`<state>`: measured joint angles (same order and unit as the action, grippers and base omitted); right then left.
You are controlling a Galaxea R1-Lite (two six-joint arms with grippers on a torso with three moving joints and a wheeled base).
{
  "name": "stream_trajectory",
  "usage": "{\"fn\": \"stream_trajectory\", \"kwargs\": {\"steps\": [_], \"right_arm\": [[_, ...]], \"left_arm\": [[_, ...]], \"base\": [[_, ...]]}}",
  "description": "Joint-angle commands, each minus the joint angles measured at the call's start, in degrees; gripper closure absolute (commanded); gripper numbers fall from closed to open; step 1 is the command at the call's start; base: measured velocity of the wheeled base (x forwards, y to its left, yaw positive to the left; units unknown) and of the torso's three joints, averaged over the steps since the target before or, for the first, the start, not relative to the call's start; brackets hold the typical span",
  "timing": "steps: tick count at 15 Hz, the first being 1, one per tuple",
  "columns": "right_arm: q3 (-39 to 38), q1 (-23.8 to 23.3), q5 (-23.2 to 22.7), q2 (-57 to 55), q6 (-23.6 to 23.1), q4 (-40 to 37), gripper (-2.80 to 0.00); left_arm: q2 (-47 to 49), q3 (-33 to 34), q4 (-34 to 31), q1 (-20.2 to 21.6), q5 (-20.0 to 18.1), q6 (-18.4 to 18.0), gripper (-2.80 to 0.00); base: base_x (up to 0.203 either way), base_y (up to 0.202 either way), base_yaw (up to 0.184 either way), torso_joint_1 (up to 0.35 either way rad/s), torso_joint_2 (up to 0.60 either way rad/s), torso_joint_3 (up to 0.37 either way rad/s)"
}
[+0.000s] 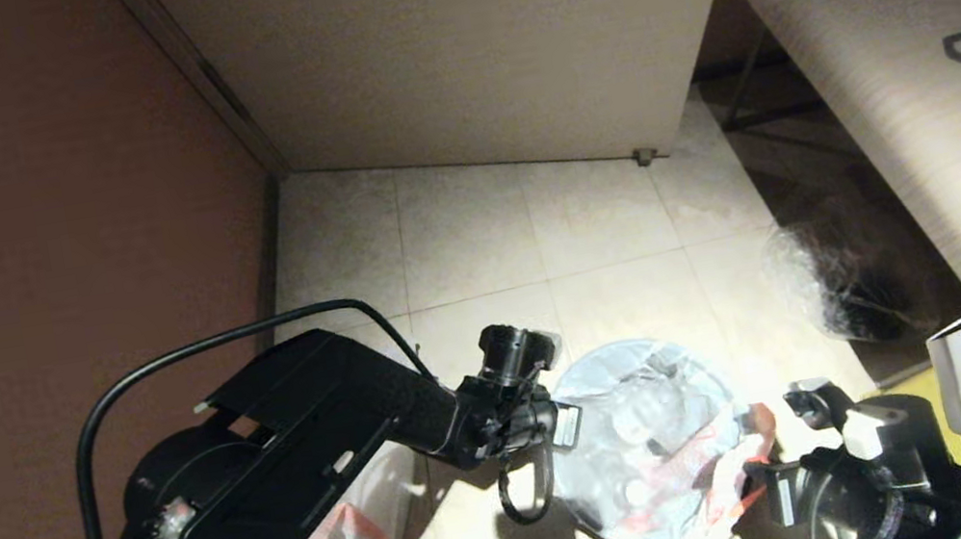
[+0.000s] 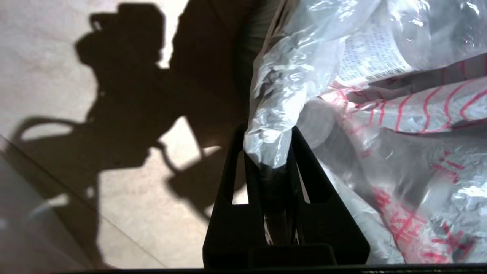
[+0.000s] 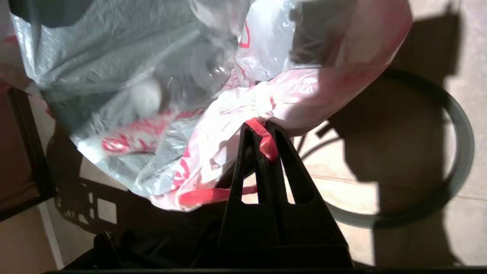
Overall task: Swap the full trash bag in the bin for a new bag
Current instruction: Place the trash bag on the floor
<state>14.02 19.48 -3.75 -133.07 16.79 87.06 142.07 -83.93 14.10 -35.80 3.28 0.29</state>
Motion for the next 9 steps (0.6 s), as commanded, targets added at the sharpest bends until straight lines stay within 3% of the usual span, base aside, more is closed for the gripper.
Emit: {"fn": "stream_trajectory", "kwargs": {"steps": [1,3,6,9], "right_arm": [[0.13,0.21,0.06,0.62,0.12,0.48,0.00],[0.39,0.21,0.06,0.62,0.18,0.48,0.00],[0.48,0.21,-0.88,1.40,0.29,0.48,0.00],[0.80,0.29,-1.44,3.16,0.44,0.48,0.00]], "left_arm": [[0.85,0.12,-0.07,-0.51,1.28,-0.41,0.00],[1.50,0.73,2.83,-1.57,5.50,-1.50,0.00],[3.66,3.67,10.14,-2.49,9.39,-6.96,0.00],[4.44,5.53,12.70,-3.78,9.82,-7.41,0.00]], "base": [[0.000,0.000,0.000,0.000,0.00,0.000],[0.000,0.000,0.000,0.000,0.00,0.000],[0.000,0.000,0.000,0.000,0.00,0.000],[0.000,0.000,0.000,0.000,0.00,0.000]]}}
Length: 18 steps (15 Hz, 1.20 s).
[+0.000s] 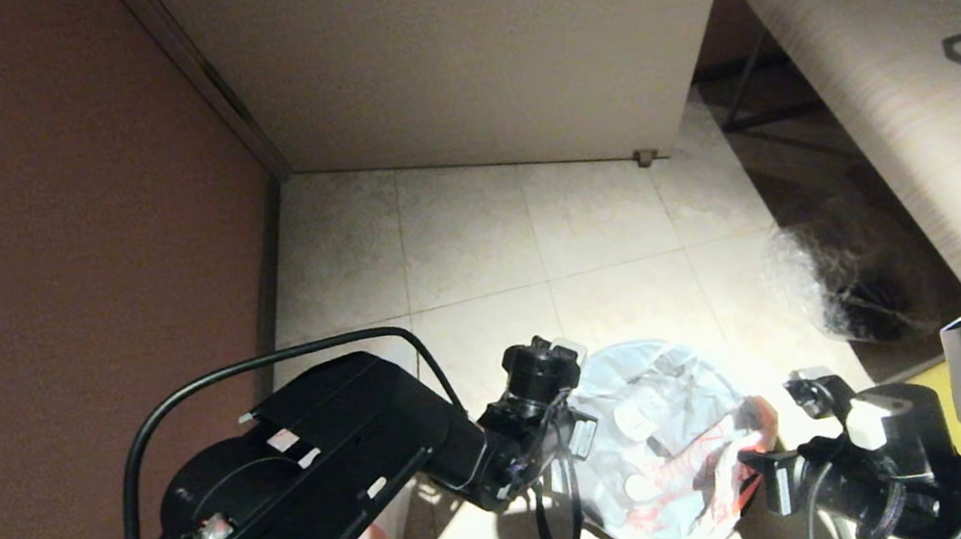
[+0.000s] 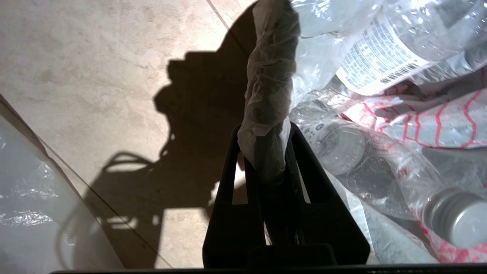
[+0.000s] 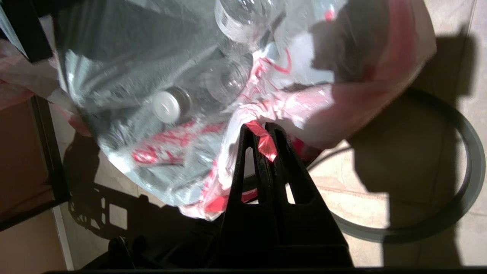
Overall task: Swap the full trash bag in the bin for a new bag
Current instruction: Place the trash bag on the floor
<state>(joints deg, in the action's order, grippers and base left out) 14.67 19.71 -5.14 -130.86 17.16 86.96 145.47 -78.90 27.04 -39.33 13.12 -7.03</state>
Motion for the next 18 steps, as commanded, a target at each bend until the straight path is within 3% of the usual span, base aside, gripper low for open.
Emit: {"fn": "stream_trajectory", "kwargs": {"steps": [1,10,15,18], "right_arm": [[0.44,0.10,-0.07,1.69,0.06,0.51,0.00],[1.59,2.35,-0.10,10.13,0.06,0.31,0.00],[3.29,3.77,0.13,15.99,0.01,-0.03,0.00],[5.81,6.00,0.86,19.18,-0.51,-0.43,0.00]], "left_arm": [[1.05,0.50,-0.23,-0.63,-0.02,-0.09,0.00],[1.58,0.03,0.33,-4.23,3.73,-2.47,0.00],[3.72,0.68,7.62,-3.64,7.52,-5.96,0.00],[2.89,1.38,9.31,-2.43,7.93,-6.69,0.00]], "base": [[0.000,0.000,0.000,0.000,0.00,0.000],[0.000,0.000,0.000,0.000,0.00,0.000],[0.000,0.000,0.000,0.000,0.00,0.000],[0.000,0.000,0.000,0.000,0.00,0.000]]}}
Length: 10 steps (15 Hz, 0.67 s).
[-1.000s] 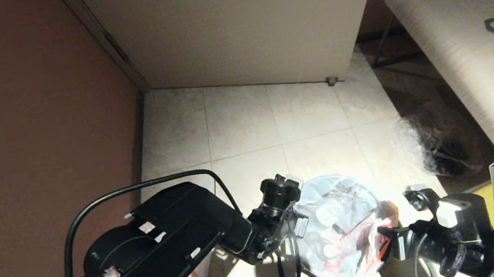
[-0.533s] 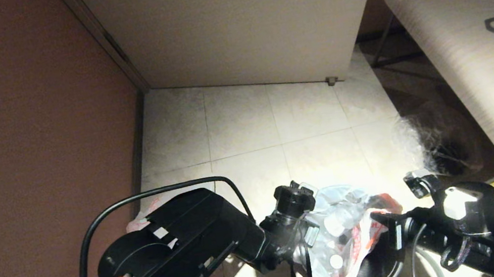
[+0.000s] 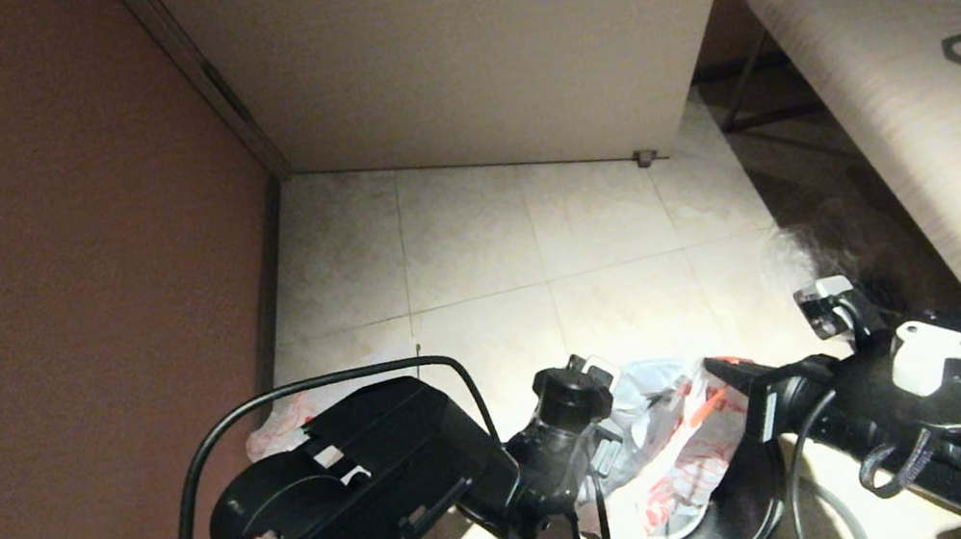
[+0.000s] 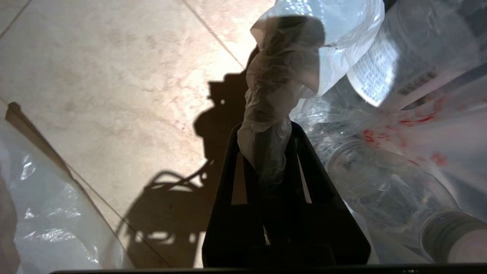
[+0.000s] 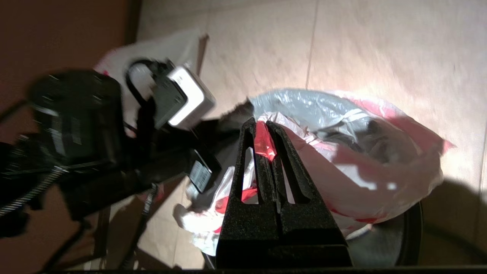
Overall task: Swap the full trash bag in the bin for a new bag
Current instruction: Place the trash bag on the floor
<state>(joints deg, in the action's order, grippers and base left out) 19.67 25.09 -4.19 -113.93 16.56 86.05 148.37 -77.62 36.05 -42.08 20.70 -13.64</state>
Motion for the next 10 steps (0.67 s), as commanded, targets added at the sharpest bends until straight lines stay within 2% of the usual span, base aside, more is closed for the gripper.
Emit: {"fn": "stream_trajectory", "kwargs": {"steps": [1,4,6,10], "right_arm": [[1.62,1.28,0.35,3.47,-0.11,-0.50,0.00],[3.95,2.29,1.60,7.54,-1.41,-4.23,0.00],[5.22,2.88,1.64,10.58,-1.52,-7.32,0.00],[7.11,5.80,1.70,15.19,-1.62,-12.65,0.00]], "left_arm": [[-0.63,0.15,0.37,0.66,0.70,-0.07,0.00],[-3.75,1.46,1.81,2.22,1.74,-0.23,0.00],[-4.37,1.93,3.01,3.17,3.85,-0.67,0.00],[-7.24,5.69,7.16,4.10,4.48,-1.69,0.00]], "base": [[0.000,0.000,0.000,0.000,0.00,0.000],[0.000,0.000,0.000,0.000,0.00,0.000],[0.000,0.000,0.000,0.000,0.00,0.000],[0.000,0.000,0.000,0.000,0.00,0.000]]}}
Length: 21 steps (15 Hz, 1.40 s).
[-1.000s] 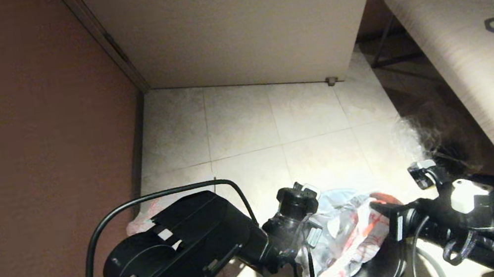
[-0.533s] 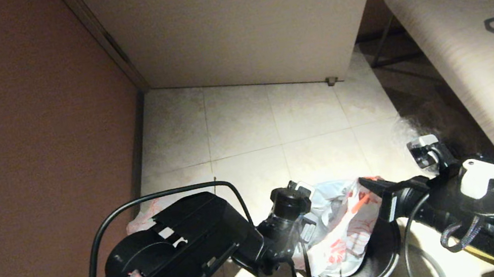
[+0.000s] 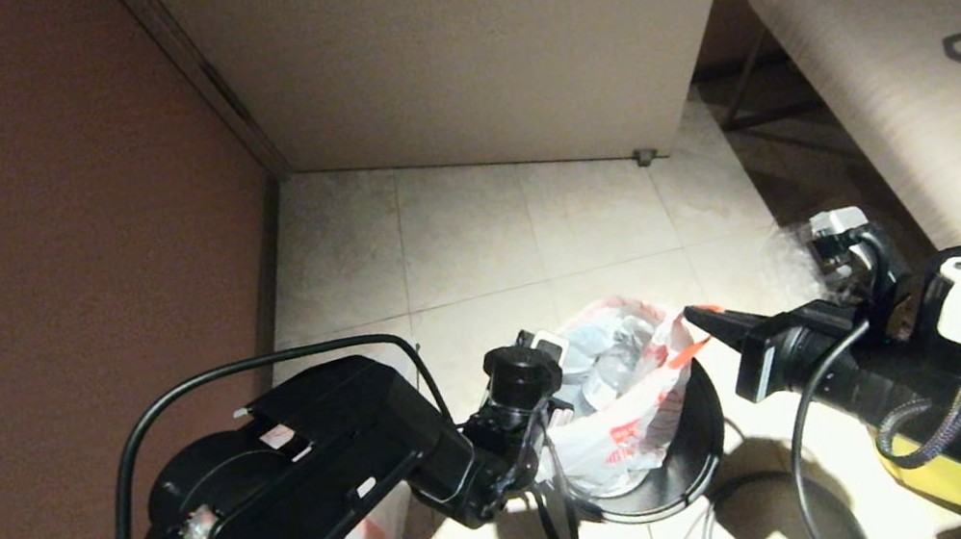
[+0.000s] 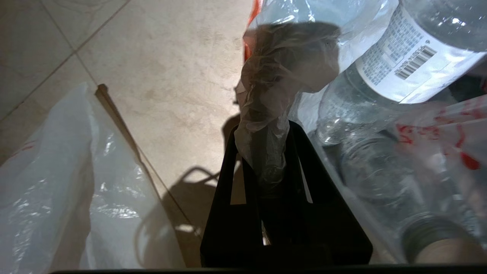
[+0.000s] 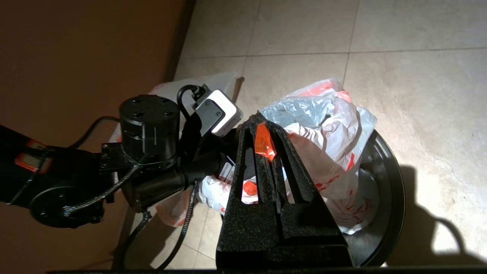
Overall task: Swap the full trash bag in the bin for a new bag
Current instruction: Place the trash bag on the floor
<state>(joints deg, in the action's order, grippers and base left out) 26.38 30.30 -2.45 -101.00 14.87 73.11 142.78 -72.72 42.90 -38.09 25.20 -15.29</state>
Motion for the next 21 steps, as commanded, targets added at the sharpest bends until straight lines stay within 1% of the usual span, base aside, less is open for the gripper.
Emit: {"fn": "stream_trajectory", "kwargs": {"steps": [1,3,5,6,7,9,12,14,16,17,19,21], "right_arm": [[0.57,1.21,-0.01,3.15,0.07,-0.80,0.00],[0.60,2.13,-0.01,4.73,0.01,-2.11,0.00],[0.75,3.16,0.66,6.32,-1.03,-5.22,0.00],[0.77,3.27,0.98,6.14,-1.16,-5.52,0.00],[0.77,3.27,1.04,5.92,-1.16,-5.59,0.00],[1.18,3.68,1.04,5.40,-1.16,-5.73,0.00],[2.23,4.83,1.22,5.28,-1.48,-7.42,0.00],[3.08,5.28,2.26,5.22,-2.04,-8.31,0.00],[3.84,5.30,2.87,5.37,-2.37,-8.42,0.00],[4.17,5.36,2.97,5.61,-2.60,-8.64,0.00],[4.98,5.70,2.98,7.71,-3.38,-10.56,0.00],[7.43,7.28,3.65,12.05,-3.58,-15.08,0.00]], "left_arm": [[-1.80,1.83,1.48,0.16,0.02,-0.07,0.00],[-1.38,2.67,3.58,0.72,0.02,-0.10,0.00],[-1.19,3.03,3.98,0.82,0.11,0.00,0.00],[-1.19,3.03,4.97,0.82,0.11,-0.01,0.00],[-1.19,3.03,5.97,0.78,0.19,-0.09,-2.80],[-2.21,3.40,6.93,0.64,0.45,-0.04,-2.80],[-6.80,6.11,7.55,0.56,0.21,0.51,-2.80],[-11.24,9.62,7.59,0.56,0.13,1.73,-2.80],[-16.55,15.87,7.63,0.58,0.25,3.81,-2.80],[-19.18,20.37,7.77,0.74,0.45,5.07,0.00],[-22.12,30.45,10.27,1.75,0.77,9.46,0.00],[-21.64,42.31,17.63,2.76,0.05,15.13,0.00]], "base": [[0.000,0.000,0.000,0.000,0.00,0.000],[0.000,0.000,0.000,0.000,0.00,0.000],[0.000,0.000,0.000,0.000,0.00,0.000],[0.000,0.000,0.000,0.000,0.00,0.000],[0.000,0.000,0.000,0.000,0.00,0.000],[0.000,0.000,0.000,0.000,0.00,0.000],[0.000,0.000,0.000,0.000,0.00,0.000],[0.000,0.000,0.000,0.000,0.00,0.000],[0.000,0.000,0.000,0.000,0.00,0.000],[0.000,0.000,0.000,0.000,0.00,0.000],[0.000,0.000,0.000,0.000,0.00,0.000],[0.000,0.000,0.000,0.000,0.00,0.000]]}}
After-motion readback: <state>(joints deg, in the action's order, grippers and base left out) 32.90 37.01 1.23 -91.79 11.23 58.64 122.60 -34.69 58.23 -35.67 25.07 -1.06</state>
